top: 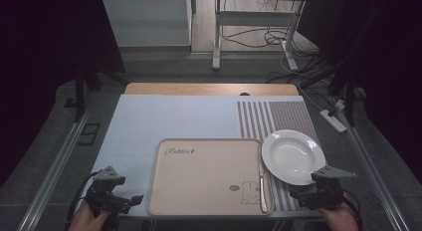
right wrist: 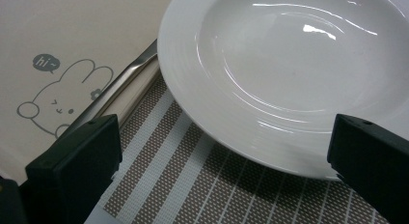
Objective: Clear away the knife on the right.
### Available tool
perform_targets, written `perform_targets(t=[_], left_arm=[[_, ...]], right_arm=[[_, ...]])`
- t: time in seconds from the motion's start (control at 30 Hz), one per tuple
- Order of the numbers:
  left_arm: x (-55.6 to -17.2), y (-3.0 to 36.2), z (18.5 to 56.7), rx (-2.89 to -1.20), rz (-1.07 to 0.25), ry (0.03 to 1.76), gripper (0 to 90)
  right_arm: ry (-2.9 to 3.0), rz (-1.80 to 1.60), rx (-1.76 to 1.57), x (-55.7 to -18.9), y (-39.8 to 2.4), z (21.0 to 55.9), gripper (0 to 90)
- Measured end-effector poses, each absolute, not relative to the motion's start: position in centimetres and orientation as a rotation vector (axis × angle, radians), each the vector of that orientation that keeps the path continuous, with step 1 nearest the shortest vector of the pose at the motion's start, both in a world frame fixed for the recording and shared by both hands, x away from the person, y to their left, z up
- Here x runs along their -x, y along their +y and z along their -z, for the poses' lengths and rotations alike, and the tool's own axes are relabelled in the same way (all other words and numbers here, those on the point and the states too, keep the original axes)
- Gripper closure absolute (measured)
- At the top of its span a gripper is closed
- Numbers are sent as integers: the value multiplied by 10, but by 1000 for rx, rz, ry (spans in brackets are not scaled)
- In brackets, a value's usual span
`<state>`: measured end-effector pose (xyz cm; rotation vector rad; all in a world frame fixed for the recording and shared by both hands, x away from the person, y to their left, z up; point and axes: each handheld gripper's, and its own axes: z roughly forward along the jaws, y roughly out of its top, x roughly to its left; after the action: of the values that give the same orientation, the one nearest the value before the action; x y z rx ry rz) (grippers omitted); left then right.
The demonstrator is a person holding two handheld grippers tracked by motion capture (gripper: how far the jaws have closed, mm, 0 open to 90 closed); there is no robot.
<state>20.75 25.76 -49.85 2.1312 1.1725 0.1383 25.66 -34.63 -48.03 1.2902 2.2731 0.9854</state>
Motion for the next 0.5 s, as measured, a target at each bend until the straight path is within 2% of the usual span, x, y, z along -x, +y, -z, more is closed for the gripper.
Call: perform_targets(t=[0.5], left_arm=[[-207, 258, 499, -2132, -139, 1172, 24]], right_arm=[[2265, -946, -1304, -246, -354, 478, 0]])
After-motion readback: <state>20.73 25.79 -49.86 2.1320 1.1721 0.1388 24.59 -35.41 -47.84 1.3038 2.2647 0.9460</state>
